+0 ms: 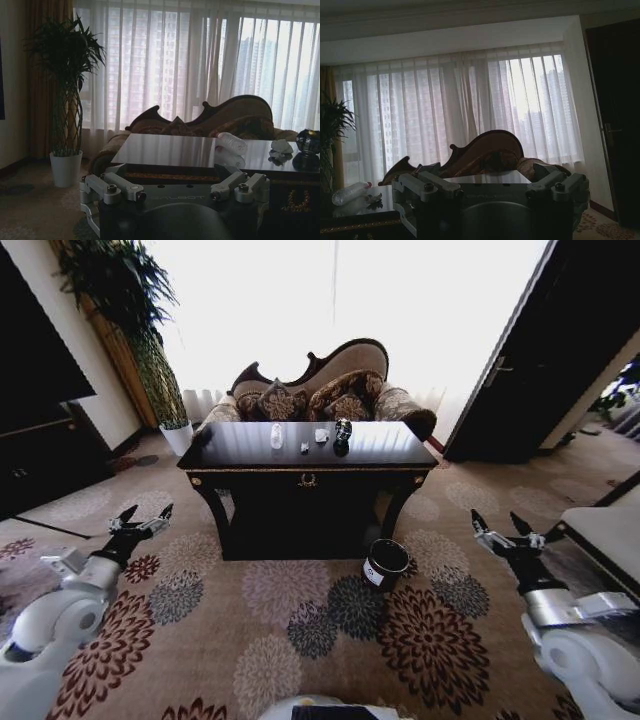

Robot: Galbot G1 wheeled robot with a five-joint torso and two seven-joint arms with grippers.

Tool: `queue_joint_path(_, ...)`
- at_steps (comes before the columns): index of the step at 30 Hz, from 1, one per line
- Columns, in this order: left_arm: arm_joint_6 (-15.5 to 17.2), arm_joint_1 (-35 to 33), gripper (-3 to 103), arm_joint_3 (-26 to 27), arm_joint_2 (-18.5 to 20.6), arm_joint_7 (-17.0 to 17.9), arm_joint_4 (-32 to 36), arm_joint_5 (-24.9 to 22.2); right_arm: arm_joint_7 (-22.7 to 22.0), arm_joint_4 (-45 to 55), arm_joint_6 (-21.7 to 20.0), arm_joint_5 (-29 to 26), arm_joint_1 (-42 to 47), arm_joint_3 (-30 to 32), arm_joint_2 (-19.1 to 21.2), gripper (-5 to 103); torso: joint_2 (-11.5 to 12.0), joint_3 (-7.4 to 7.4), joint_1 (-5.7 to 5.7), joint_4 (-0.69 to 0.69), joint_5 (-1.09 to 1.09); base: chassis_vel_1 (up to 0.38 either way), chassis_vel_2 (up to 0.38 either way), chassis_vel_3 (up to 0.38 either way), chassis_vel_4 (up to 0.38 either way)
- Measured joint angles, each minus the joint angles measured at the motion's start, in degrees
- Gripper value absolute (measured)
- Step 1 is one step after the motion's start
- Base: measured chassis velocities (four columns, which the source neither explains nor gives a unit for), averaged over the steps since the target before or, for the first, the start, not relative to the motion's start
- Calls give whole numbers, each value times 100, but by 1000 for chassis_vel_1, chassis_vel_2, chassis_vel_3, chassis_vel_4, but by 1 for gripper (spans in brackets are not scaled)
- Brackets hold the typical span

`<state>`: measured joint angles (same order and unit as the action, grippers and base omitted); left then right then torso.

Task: Move to the front of the table and place the trash on the table into the trash bin.

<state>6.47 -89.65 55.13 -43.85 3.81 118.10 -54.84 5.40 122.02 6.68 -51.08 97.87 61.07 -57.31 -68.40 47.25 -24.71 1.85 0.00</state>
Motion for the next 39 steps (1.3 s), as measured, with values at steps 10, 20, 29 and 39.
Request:
queue_joint_path(10, 18, -7, 99, -29, -32, -2, 4, 8, 21, -34, 7, 16, 6, -32, -23, 100, 0, 0, 0, 1, 0, -168, 157, 164, -171)
queue_joint_path(20, 29, -28, 99, -16, -33, -2, 31, -2, 75, -42, 32, 42, 28, -48, -44, 100, 0, 0, 2, 2, -1, -170, 159, 155, -167)
queue_joint_path(29, 30, -9, 99, -24, 39, -2, 49, 16, 62, 10, 30, 30, 33, -61, -36, 100, 0, 0, -1, 1, 0, -182, 201, 198, -204)
queue_joint_path(39, 34, 1, 99, -35, 64, -2, 63, 16, 51, 54, -2, 31, 65, -61, -45, 100, 0, 0, 0, 0, 0, -190, 181, 180, -174)
